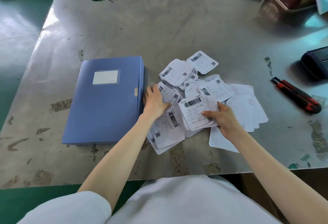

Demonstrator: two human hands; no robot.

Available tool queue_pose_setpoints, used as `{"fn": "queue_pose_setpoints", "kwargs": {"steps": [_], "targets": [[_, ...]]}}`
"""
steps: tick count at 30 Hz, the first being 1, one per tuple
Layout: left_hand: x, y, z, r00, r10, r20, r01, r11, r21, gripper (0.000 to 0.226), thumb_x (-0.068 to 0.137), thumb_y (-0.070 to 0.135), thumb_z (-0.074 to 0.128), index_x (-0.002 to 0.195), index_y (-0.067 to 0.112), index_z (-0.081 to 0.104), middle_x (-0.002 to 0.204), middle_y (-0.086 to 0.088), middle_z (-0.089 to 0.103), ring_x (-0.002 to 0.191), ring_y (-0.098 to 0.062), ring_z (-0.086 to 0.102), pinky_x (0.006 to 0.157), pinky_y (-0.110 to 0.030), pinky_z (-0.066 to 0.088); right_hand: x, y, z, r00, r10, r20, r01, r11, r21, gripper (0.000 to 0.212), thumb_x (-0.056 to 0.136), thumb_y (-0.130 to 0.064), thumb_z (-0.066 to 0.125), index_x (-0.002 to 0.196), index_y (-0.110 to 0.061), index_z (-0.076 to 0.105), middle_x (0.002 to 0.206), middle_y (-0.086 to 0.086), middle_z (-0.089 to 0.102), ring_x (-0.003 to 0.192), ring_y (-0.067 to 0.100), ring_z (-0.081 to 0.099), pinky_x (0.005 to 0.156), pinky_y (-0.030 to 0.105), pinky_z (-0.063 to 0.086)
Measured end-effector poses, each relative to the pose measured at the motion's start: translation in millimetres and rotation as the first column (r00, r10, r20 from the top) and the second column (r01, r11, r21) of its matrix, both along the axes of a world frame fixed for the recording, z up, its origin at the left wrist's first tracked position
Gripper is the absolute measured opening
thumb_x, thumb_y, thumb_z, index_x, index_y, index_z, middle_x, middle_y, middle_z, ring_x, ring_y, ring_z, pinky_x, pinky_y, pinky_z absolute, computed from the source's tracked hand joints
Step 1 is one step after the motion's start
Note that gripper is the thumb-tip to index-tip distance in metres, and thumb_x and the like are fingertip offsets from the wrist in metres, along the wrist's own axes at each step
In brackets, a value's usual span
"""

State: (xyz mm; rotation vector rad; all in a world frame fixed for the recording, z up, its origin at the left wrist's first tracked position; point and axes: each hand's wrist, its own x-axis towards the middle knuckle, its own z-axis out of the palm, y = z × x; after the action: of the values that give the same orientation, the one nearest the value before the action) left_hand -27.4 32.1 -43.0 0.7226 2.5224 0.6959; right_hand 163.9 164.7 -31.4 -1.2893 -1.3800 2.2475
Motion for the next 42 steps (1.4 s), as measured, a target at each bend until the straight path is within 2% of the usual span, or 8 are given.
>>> {"fn": "queue_pose_setpoints", "kwargs": {"steps": [8, 14, 18, 20, 25, 29, 35, 42], "targets": [[-3.1, -5.4, 2.4, 0.992, 0.030, -0.119, -0.010, 0.987, 0.163, 0.050, 0.087, -0.006, 0.054, 0.133, 0.007, 0.038, 0.129, -0.013, 0.041, 0.106, -0.021, 0.051, 0.082, -0.030, 0.050, -0.5, 6.3, 2.8, 0.999, -0.045, 0.018, 0.044, 0.999, 0.018, 0.033, 0.074, 0.014, 0.067, 0.100, -0.004, 0.064, 0.103, 0.011, 0.072, 0.091, 0.028, 0.070, 0.075, 0.038, 0.060], [-3.3, -11.3, 25.8, 0.980, 0.188, -0.068, -0.143, 0.897, 0.418, 0.026, 0.090, -0.003, 0.051, 0.114, 0.008, 0.053, 0.113, -0.002, 0.061, 0.098, -0.011, 0.051, 0.078, 0.004, 0.029, -3.5, 7.3, 6.4, 0.999, -0.032, 0.039, 0.029, 0.997, 0.071, 0.039, 0.075, 0.013, 0.067, 0.111, 0.002, 0.062, 0.107, 0.015, 0.070, 0.096, 0.032, 0.068, 0.085, 0.045, 0.056], [-1.6, -14.1, 43.5, 0.961, 0.248, 0.121, -0.274, 0.816, 0.508, 0.024, 0.088, 0.002, 0.057, 0.105, 0.019, 0.054, 0.106, 0.007, 0.063, 0.103, -0.017, 0.060, 0.091, -0.027, 0.048, -4.8, 7.7, 8.7, 0.998, -0.017, 0.055, 0.011, 0.994, 0.109, 0.036, 0.074, 0.011, 0.068, 0.108, 0.001, 0.063, 0.105, 0.014, 0.071, 0.096, 0.032, 0.068, 0.086, 0.048, 0.055], [1.6, -15.4, 47.9, 0.944, 0.240, 0.227, -0.326, 0.789, 0.521, 0.023, 0.087, 0.005, 0.059, 0.102, 0.023, 0.055, 0.106, 0.005, 0.065, 0.104, -0.014, 0.061, 0.089, -0.033, 0.051, -6.0, 7.1, 10.0, 0.998, -0.015, 0.054, 0.008, 0.993, 0.119, 0.034, 0.074, 0.010, 0.069, 0.106, 0.000, 0.063, 0.104, 0.013, 0.071, 0.094, 0.031, 0.069, 0.084, 0.048, 0.056], [18.8, -15.1, 44.9, 0.918, 0.121, 0.378, -0.313, 0.807, 0.501, 0.022, 0.091, 0.004, 0.055, 0.094, 0.026, 0.054, 0.105, 0.004, 0.064, 0.100, -0.015, 0.061, 0.084, -0.032, 0.053, -8.2, 0.1, 12.8, 1.000, 0.012, -0.021, -0.011, 0.996, 0.085, 0.036, 0.076, 0.008, 0.069, 0.111, 0.005, 0.059, 0.107, 0.016, 0.071, 0.093, 0.032, 0.069, 0.078, 0.043, 0.059], [34.1, -12.5, 34.7, 0.946, 0.067, 0.317, -0.203, 0.884, 0.421, 0.018, 0.092, 0.002, 0.054, 0.098, 0.019, 0.055, 0.108, 0.001, 0.064, 0.103, -0.016, 0.061, 0.086, -0.033, 0.053, -11.0, -9.4, 15.0, 0.994, 0.039, -0.098, -0.036, 0.999, 0.036, 0.031, 0.077, 0.006, 0.069, 0.106, -0.002, 0.062, 0.104, 0.011, 0.072, 0.085, 0.025, 0.072, 0.064, 0.031, 0.059], [49.0, -12.8, 30.4, 0.982, 0.002, 0.187, -0.081, 0.906, 0.416, 0.017, 0.089, 0.003, 0.060, 0.098, 0.017, 0.056, 0.099, 0.004, 0.062, 0.088, 0.000, 0.054, 0.075, -0.003, 0.039, -14.2, -17.7, 9.4, 0.993, 0.064, -0.102, -0.058, 0.996, 0.061, 0.043, 0.075, 0.004, 0.071, 0.117, -0.002, 0.061, 0.107, 0.013, 0.071, 0.094, 0.027, 0.070, 0.082, 0.038, 0.058], [58.9, -12.8, 27.7, 0.983, 0.022, 0.181, -0.092, 0.916, 0.389, 0.014, 0.088, 0.005, 0.063, 0.098, 0.013, 0.058, 0.094, 0.010, 0.058, 0.084, 0.005, 0.051, 0.073, 0.003, 0.035, -16.6, -26.8, 1.7, 0.992, 0.108, -0.070, -0.105, 0.993, 0.058, 0.040, 0.070, 0.009, 0.073, 0.107, 0.000, 0.062, 0.102, 0.013, 0.073, 0.088, 0.026, 0.072, 0.074, 0.038, 0.060]]}}
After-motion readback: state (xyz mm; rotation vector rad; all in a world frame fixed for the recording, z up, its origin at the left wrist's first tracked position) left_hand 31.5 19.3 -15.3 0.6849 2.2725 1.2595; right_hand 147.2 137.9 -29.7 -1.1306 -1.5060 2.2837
